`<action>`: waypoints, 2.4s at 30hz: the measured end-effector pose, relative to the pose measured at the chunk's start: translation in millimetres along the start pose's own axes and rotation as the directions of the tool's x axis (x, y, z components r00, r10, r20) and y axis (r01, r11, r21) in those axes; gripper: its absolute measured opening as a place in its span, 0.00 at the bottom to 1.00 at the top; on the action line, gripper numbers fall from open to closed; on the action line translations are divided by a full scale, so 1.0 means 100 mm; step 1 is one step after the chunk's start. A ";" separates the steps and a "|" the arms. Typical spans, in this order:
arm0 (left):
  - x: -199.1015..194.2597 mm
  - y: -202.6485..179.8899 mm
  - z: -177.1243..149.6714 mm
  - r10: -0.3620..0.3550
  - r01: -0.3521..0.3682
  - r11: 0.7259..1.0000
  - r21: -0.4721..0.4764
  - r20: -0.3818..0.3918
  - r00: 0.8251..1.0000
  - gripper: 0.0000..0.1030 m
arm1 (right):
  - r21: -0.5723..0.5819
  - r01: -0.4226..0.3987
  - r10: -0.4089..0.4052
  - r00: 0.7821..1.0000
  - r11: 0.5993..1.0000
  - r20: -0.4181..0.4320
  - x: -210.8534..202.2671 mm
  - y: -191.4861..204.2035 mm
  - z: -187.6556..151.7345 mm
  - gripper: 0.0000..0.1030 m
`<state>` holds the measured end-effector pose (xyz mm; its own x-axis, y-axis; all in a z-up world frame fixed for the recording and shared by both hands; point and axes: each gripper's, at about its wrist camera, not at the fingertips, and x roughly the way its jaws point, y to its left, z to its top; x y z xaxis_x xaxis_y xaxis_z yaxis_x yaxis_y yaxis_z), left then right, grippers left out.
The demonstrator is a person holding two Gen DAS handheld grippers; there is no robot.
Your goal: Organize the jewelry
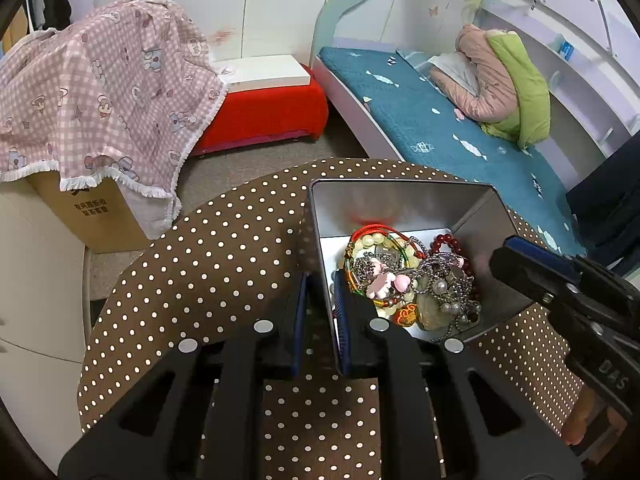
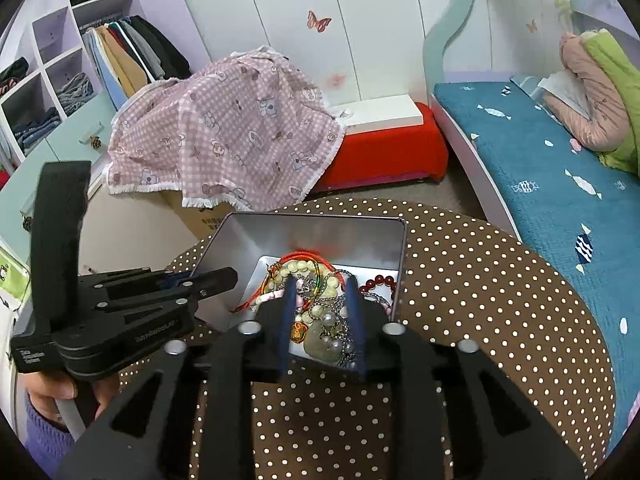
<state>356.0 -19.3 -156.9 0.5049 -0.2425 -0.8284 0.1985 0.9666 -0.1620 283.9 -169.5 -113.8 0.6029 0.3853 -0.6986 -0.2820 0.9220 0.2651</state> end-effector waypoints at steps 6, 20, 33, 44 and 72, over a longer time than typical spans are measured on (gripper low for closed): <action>-0.36 -0.03 -0.08 -0.018 0.017 1.000 0.007 0.134 0.991 0.73 | -0.002 0.032 -0.032 0.999 0.999 0.043 -0.24 0.03 -0.03 0.43; -1.73 -0.29 -0.83 0.004 -0.023 0.999 0.043 0.400 0.917 0.94 | -0.068 0.096 -0.077 0.968 0.993 0.240 -1.31 0.54 -0.50 0.70; -2.79 -0.69 -1.75 0.084 -0.154 0.987 0.051 0.651 0.754 0.94 | -0.109 0.214 -0.145 0.884 0.971 0.444 -2.20 0.97 -1.15 0.78; -3.21 -0.89 -2.13 0.123 -0.233 0.972 0.034 0.771 0.624 0.94 | -0.102 0.275 -0.172 0.808 0.956 0.563 -2.49 1.10 -1.32 0.83; -3.16 -0.82 -2.11 0.122 -0.240 0.970 0.039 0.773 0.622 0.94 | -0.087 0.322 -0.216 0.788 0.943 0.577 -2.53 1.12 -1.41 0.90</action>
<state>2.6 -4.7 5.0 0.9880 -0.0964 -0.1205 0.1044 0.9926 0.0623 -5.6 -169.2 -0.7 0.9664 0.1260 -0.2239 -0.1367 0.9901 -0.0327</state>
